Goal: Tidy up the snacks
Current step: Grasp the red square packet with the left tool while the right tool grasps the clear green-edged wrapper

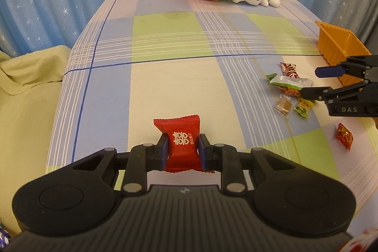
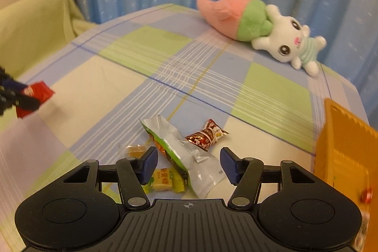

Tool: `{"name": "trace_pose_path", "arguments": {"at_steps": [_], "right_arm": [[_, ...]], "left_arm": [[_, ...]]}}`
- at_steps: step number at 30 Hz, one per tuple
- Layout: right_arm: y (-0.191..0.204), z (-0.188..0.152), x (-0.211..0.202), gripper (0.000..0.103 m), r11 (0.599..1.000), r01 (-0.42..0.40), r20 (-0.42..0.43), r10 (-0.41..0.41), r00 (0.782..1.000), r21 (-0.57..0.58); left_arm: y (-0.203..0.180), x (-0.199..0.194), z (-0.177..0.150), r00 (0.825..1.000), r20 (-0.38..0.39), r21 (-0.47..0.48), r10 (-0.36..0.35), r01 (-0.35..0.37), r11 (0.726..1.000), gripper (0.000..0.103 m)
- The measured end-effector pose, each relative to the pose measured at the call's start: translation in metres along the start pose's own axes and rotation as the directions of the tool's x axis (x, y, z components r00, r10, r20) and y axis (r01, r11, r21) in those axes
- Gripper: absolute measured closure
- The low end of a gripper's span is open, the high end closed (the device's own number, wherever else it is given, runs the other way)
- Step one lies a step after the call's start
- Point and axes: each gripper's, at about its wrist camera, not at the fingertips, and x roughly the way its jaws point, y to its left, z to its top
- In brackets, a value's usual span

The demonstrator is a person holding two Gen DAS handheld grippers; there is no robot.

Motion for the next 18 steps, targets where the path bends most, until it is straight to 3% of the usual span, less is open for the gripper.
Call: {"name": "trace_pose_path", "arguments": {"at_steps": [6, 12, 18], "right_arm": [[-0.005, 0.003, 0.017, 0.044, 0.998, -0.032, -0.023, 0.031, 0.999, -0.049], [-0.003, 0.006, 0.027, 0.059, 0.995, -0.052, -0.042, 0.049, 0.998, -0.082], [0.002, 0.008, 0.03, 0.065, 0.991, -0.068, -0.039, 0.064, 0.997, -0.116]], "left_arm": [[0.002, 0.005, 0.002, 1.0, -0.009, -0.018, 0.005, -0.005, 1.0, 0.08], [0.002, 0.008, 0.004, 1.0, -0.017, -0.027, 0.009, -0.009, 1.0, 0.08], [0.002, 0.01, 0.004, 1.0, -0.026, -0.036, 0.016, -0.017, 0.999, 0.08]]}}
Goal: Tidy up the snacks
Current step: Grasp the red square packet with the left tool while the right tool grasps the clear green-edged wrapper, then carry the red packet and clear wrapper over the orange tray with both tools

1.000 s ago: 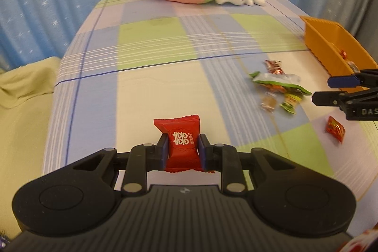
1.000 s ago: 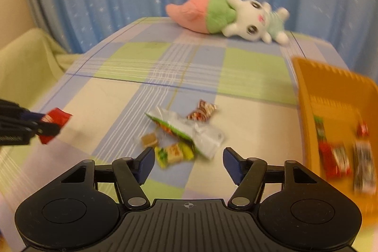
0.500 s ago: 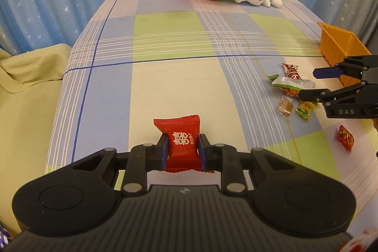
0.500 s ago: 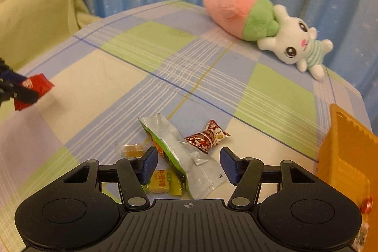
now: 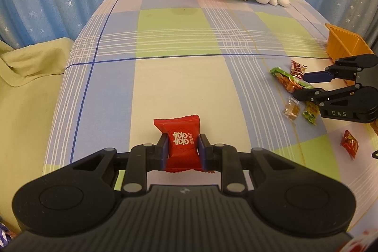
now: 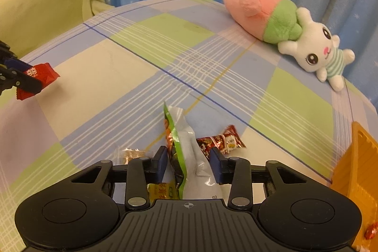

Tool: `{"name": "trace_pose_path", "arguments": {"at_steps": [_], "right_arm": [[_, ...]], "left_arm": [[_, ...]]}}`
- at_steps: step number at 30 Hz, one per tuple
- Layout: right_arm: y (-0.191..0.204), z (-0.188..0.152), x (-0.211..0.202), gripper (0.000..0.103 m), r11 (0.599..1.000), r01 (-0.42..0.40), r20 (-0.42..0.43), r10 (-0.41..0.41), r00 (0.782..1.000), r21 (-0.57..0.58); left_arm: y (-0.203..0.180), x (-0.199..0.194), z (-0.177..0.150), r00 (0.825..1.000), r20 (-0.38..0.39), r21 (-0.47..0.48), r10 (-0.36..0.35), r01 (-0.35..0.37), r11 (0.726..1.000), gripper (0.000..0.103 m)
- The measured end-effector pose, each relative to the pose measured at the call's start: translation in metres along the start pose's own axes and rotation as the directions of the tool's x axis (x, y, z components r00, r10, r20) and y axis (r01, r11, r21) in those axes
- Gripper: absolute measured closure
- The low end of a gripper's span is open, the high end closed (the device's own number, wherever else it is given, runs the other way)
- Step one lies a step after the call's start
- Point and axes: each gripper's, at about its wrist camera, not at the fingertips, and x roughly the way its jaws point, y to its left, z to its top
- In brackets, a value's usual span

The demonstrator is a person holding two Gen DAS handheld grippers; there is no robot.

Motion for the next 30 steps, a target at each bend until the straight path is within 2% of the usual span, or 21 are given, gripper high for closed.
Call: {"name": "trace_pose_path", "arguments": {"at_steps": [6, 16, 30], "right_arm": [[0.006, 0.003, -0.001, 0.073, 1.0, -0.017, 0.0, 0.017, 1.0, 0.002], [-0.004, 0.007, -0.02, 0.075, 0.987, -0.054, 0.038, 0.049, 0.998, 0.152], [-0.025, -0.009, -0.081, 0.075, 0.916, -0.087, 0.134, 0.037, 0.99, 0.391]], "left_arm": [[0.0, 0.0, 0.002, 1.0, 0.001, -0.01, 0.009, -0.009, 1.0, 0.08], [0.001, -0.007, 0.0, 1.0, 0.014, -0.017, 0.008, -0.007, 1.0, 0.08], [-0.019, -0.035, 0.003, 0.997, 0.072, 0.012, -0.027, 0.026, 1.0, 0.08]]}}
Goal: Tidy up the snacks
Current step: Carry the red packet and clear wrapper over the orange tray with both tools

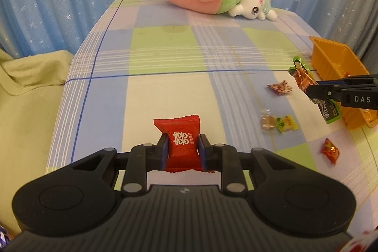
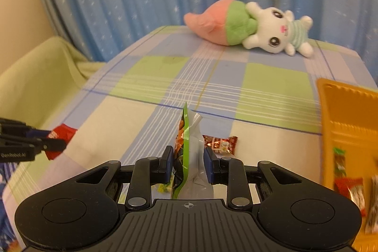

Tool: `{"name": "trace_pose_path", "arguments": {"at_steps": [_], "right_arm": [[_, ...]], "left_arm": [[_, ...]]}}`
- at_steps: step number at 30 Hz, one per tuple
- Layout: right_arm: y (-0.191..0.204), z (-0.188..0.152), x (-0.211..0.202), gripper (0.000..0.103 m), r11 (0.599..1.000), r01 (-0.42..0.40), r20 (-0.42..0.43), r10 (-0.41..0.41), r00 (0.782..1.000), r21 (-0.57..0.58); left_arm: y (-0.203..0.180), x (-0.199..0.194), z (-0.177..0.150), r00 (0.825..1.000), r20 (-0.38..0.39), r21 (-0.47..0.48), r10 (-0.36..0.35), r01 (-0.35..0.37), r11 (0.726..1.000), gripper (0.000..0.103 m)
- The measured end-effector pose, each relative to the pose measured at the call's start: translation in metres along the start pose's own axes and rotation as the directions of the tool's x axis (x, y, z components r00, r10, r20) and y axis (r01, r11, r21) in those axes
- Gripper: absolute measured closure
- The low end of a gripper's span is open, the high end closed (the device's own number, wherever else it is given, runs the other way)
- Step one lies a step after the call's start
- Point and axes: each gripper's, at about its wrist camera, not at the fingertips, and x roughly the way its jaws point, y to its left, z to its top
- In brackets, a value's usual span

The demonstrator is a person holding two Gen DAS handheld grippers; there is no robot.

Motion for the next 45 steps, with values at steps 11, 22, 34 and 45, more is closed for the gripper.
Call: {"name": "trace_pose_path", "arguments": {"at_steps": [11, 22, 34, 45], "right_arm": [[-0.037, -0.015, -0.067, 0.075, 0.988, 0.038, 0.069, -0.049, 0.996, 0.149], [-0.096, -0.033, -0.129, 0.075, 0.966, 0.104, 0.119, -0.135, 0.984, 0.237], [-0.163, -0.036, -0.163, 0.075, 0.947, 0.118, 0.14, -0.166, 0.976, 0.297], [-0.212, -0.024, -0.153, 0.075, 0.94, 0.071, 0.119, -0.117, 0.986, 0.335]], "left_arm": [[-0.061, -0.016, 0.014, 0.994, 0.058, 0.083, -0.088, 0.083, 0.993, 0.08], [-0.157, -0.017, 0.038, 0.976, 0.085, 0.185, -0.203, 0.185, 0.965, 0.08], [-0.263, -0.003, 0.063, 0.955, 0.096, 0.259, -0.282, 0.25, 0.933, 0.08], [-0.315, 0.028, 0.09, 0.962, 0.086, 0.258, -0.258, 0.228, 0.939, 0.08]]}}
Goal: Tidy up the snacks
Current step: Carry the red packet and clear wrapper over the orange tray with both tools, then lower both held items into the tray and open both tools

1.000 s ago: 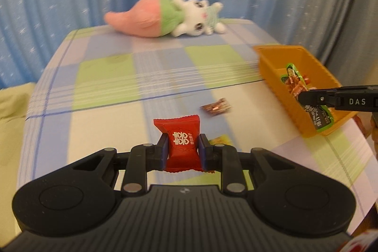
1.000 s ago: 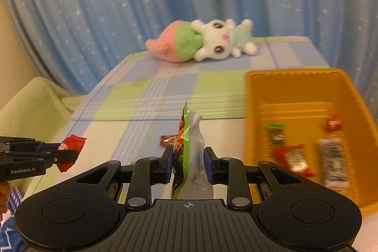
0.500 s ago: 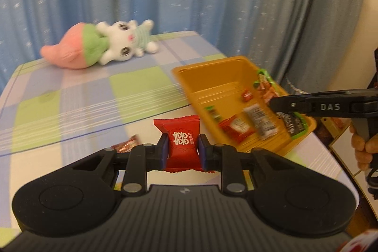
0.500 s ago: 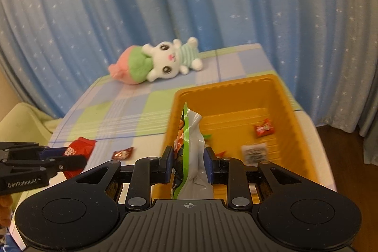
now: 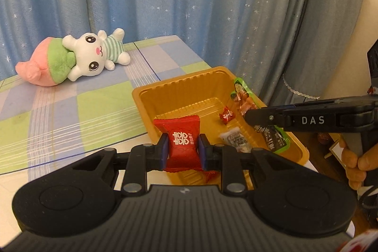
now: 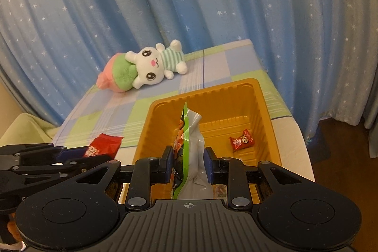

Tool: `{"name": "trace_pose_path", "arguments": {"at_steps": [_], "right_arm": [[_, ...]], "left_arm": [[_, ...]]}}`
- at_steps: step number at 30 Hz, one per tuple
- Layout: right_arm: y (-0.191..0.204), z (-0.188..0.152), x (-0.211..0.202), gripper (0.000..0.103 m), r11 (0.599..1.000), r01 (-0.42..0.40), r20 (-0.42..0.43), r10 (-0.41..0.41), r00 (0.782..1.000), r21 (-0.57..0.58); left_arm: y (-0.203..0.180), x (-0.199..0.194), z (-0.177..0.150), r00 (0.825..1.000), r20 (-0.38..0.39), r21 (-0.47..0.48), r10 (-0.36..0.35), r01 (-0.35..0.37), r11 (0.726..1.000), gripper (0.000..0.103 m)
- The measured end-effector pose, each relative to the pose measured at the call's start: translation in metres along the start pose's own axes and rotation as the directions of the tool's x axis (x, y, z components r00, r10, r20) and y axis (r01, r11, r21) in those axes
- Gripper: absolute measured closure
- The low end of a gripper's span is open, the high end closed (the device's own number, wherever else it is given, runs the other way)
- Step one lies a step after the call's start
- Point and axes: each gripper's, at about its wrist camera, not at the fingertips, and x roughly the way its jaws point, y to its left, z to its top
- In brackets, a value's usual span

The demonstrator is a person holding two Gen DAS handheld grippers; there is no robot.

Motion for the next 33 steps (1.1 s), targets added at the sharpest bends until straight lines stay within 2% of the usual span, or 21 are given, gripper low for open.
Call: {"name": "trace_pose_path", "arguments": {"at_steps": [7, 17, 33], "right_arm": [[-0.021, 0.011, 0.019, 0.075, 0.998, -0.019, -0.029, 0.021, 0.999, 0.056], [-0.045, 0.02, 0.043, 0.075, 0.99, 0.001, -0.053, 0.007, 0.999, 0.144], [-0.058, 0.033, 0.066, 0.075, 0.982, 0.036, -0.059, -0.026, 0.998, 0.187]], "left_arm": [[-0.01, 0.031, 0.013, 0.999, -0.035, 0.002, 0.009, -0.009, 1.0, 0.08], [-0.016, 0.073, 0.029, 0.997, -0.076, 0.001, -0.007, 0.007, 1.0, 0.08], [-0.01, 0.121, 0.042, 0.991, -0.13, -0.001, -0.005, 0.005, 1.0, 0.079]]}}
